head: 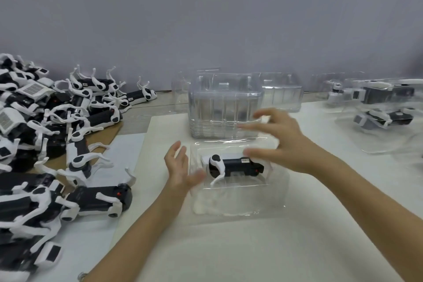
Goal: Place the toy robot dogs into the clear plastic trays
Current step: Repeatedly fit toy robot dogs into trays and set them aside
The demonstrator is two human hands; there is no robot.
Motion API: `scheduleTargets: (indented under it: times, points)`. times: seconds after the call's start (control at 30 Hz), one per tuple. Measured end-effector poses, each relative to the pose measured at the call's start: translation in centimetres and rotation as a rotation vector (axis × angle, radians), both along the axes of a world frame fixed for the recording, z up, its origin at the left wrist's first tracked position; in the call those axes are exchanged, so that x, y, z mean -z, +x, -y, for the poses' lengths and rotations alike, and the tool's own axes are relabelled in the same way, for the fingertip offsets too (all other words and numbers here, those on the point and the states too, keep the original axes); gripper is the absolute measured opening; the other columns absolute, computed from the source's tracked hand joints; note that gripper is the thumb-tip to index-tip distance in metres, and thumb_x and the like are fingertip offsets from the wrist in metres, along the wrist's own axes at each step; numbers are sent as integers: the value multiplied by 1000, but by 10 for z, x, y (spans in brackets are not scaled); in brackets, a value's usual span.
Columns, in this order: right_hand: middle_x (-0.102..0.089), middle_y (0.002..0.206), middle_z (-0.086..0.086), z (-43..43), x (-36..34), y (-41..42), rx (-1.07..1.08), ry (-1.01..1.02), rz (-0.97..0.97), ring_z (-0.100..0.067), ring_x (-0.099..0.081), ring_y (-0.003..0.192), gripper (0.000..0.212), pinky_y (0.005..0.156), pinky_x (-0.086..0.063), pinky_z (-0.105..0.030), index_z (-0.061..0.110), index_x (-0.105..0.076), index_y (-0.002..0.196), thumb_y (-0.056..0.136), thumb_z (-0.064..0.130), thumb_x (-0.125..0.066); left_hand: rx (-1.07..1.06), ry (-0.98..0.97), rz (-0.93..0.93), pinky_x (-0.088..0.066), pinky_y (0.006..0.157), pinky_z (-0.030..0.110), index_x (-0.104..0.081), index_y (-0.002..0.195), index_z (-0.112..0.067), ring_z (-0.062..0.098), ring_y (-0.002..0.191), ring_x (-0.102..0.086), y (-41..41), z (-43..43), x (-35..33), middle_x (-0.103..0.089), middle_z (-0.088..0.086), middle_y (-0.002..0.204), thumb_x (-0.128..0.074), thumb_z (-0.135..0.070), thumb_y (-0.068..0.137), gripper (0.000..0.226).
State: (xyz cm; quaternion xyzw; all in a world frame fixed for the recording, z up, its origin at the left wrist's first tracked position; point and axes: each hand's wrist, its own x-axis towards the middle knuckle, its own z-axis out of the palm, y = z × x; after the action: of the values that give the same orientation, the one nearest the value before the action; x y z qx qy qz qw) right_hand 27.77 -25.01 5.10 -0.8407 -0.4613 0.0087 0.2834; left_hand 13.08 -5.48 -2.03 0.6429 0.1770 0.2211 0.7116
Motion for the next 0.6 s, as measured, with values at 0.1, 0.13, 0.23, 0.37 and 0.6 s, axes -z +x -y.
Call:
scheduleTargets:
  times: [0.1,0.13,0.23,0.37,0.6]
  points:
    - [-44,137,14,24,14,-10,387,239,-471,-11,-42,125,72,100,-32,-27,44,-41,141,79,78,-50,12,-154,-129,-24,105,30,-21,149,-37,11,142,-27,2,1,-11,-20,-10,158,-75,-68,50,117]
    - [-44,143,15,29,22,-18,366,130,-602,-10,-39,133,78,109,-28,-30,41,-40,143,77,81,-47,31,-157,-176,-24,110,35,-24,152,-30,16,143,-27,5,3,-13,-19,-8,160,-74,-67,56,114]
    - [-50,131,34,28,32,-38,202,231,-823,12,-46,121,75,103,-36,-16,49,-51,130,64,83,-61,119,-82,-147,-36,104,41,-32,149,-19,21,128,-44,18,19,-26,-39,-1,147,-77,-51,70,97]
    - [-49,142,19,22,27,-39,201,722,-852,-3,-48,130,90,103,-40,-31,56,-36,139,56,65,-70,36,158,163,-35,94,12,-33,130,-61,-34,108,-36,26,39,-55,-35,-45,127,-82,-55,65,81]
    - [-57,138,8,14,52,-51,240,934,-774,-3,-58,119,61,80,-47,-6,54,-46,130,75,46,-69,-67,274,217,-41,90,4,-38,120,-74,-21,123,-40,16,45,-40,-41,-40,134,-77,-51,68,69]
